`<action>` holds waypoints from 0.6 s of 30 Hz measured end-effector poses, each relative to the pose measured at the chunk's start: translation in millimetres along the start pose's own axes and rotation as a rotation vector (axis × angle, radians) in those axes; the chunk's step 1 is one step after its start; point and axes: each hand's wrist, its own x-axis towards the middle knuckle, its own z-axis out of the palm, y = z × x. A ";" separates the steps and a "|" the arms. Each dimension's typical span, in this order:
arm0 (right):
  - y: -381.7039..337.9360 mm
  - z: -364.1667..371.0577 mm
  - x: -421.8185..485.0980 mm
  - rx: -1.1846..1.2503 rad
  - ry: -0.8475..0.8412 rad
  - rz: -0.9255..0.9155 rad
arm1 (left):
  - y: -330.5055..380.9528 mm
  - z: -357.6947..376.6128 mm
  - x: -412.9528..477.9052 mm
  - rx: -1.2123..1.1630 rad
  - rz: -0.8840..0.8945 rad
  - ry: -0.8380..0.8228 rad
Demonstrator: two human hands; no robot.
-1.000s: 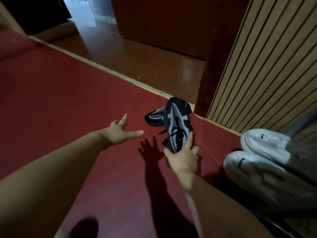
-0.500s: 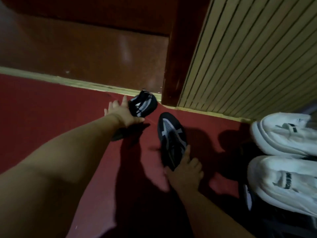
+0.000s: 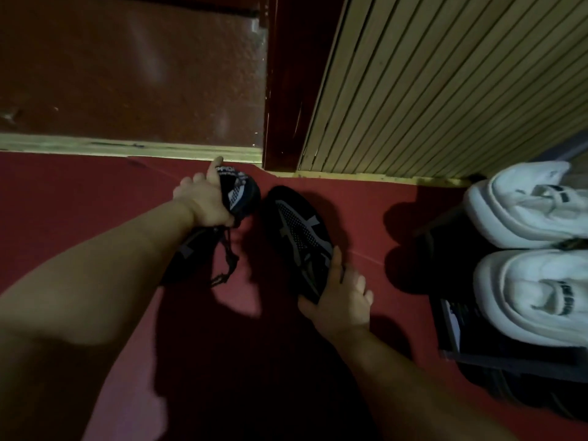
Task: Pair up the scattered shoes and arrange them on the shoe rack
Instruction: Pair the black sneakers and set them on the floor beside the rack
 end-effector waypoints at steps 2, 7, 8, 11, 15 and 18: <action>0.8 -1.6 -1.3 0.007 0.008 -0.014 | -14.6 3.6 -24.6 0.055 0.180 -0.114; -1.0 -7.4 -9.2 0.099 0.014 -0.011 | -35.7 30.2 -116.0 0.423 0.628 -0.283; -2.3 -7.4 -12.8 0.108 0.008 -0.005 | -40.0 35.6 -130.4 0.465 0.660 -0.304; -9.1 -0.9 -35.6 0.137 -0.032 -0.003 | -59.3 46.6 -168.1 0.537 0.656 -0.375; -13.1 10.3 -57.5 0.152 -0.056 -0.005 | -82.0 53.5 -209.3 -0.156 0.275 -0.199; -16.1 16.7 -58.0 0.172 0.003 0.011 | -71.7 66.9 -232.7 -0.781 -0.164 -0.091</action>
